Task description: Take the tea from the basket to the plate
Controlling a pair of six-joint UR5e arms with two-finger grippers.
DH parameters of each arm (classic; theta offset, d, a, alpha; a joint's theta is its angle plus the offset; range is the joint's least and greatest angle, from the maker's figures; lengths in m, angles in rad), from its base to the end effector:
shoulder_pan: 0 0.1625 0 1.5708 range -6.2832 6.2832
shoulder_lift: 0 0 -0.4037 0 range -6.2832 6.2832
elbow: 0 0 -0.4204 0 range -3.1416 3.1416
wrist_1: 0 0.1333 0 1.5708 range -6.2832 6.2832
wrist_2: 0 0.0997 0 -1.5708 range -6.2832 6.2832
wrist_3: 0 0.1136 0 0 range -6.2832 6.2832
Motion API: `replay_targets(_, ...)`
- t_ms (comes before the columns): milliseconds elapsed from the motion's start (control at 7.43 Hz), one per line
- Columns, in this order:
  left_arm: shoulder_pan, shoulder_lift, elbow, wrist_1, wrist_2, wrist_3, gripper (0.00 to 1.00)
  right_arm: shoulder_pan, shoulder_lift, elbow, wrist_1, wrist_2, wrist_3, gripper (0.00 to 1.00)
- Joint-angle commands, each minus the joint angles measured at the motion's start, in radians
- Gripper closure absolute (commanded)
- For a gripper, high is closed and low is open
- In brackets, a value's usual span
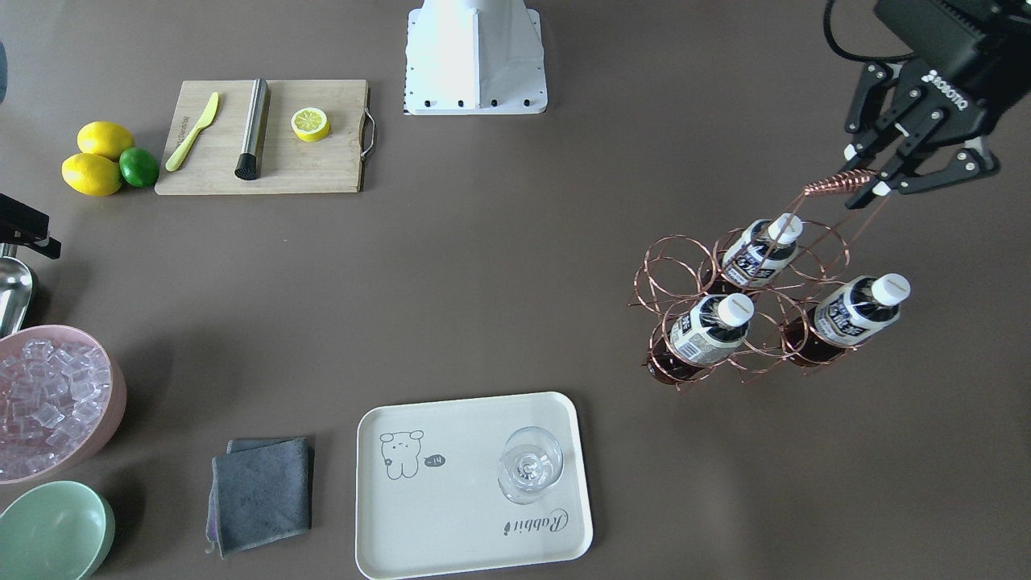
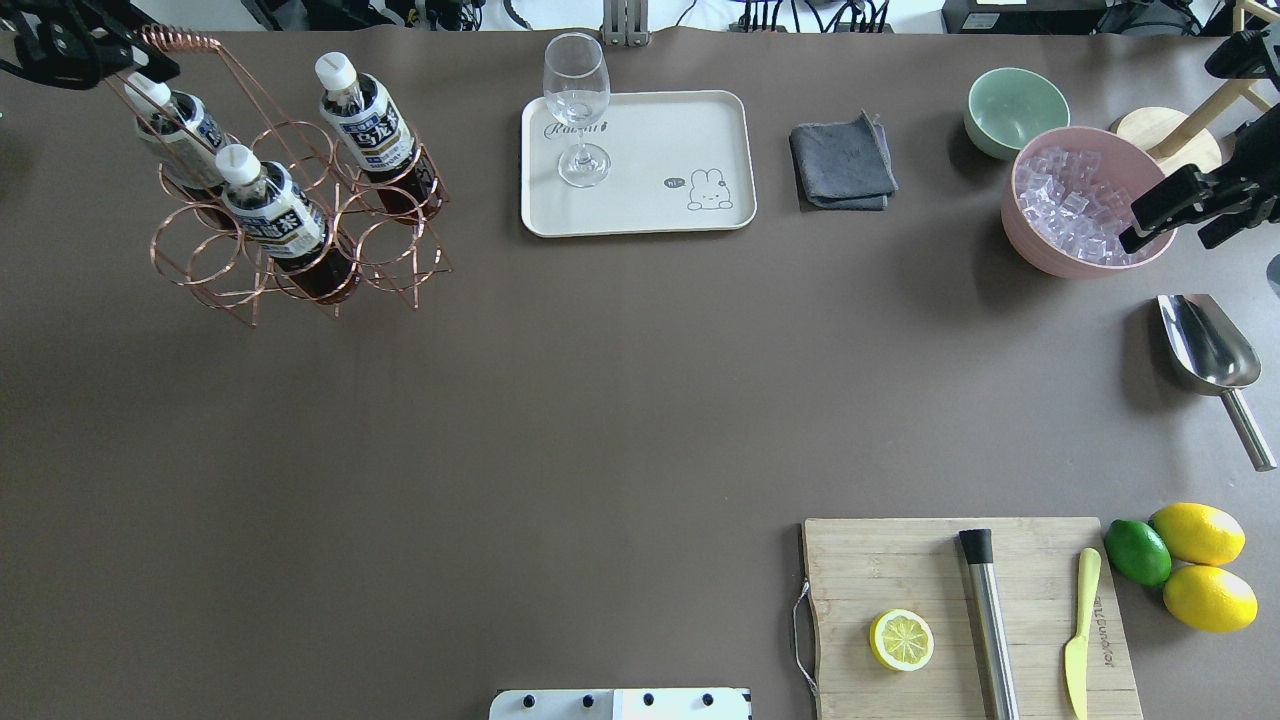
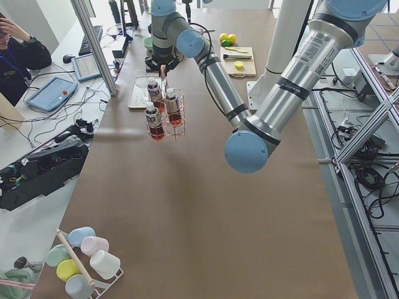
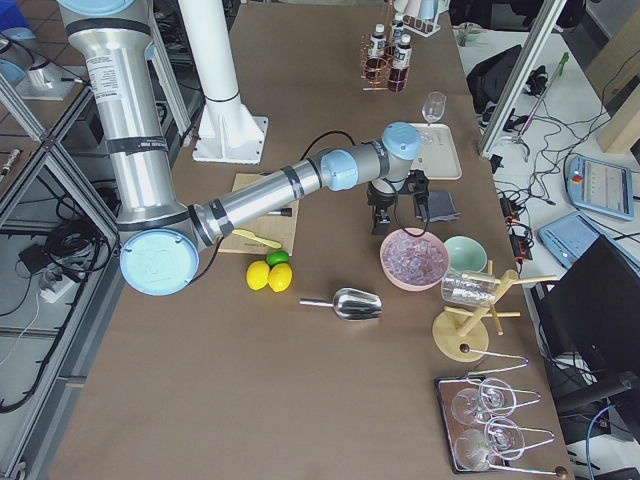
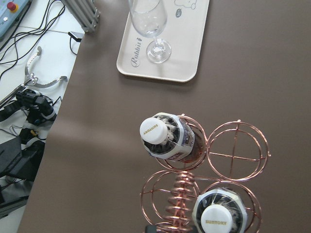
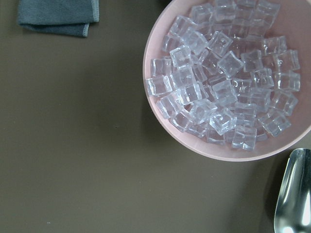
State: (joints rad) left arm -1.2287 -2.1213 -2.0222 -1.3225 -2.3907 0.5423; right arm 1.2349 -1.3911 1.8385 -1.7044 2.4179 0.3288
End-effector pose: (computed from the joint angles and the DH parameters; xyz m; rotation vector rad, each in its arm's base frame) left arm 0.1417 -0.5476 0.1407 0.8279 0.7440 1.1047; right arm -0.1421 -0.5533 0.4186 0.0046 -0.8902 -0.1395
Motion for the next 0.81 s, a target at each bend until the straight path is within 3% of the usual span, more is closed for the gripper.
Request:
replay_targets(0, 0.109, -0.049, -0.061, 0.000, 0.007, -0.142, 1.00, -0.029, 0.040, -0.012, 0.005, -0.011, 0.077, 0.00)
replay_targets(269, 0.132, -0.068, -0.087, 0.005, 0.051, -0.186, 1.00, -0.040, 0.050, -0.013, 0.003, -0.013, 0.082, 0.00)
replay_targets(673, 0.290, -0.071, -0.185, -0.003, 0.162, -0.359, 1.00, -0.048, 0.050, -0.012, 0.002, -0.013, 0.082, 0.00)
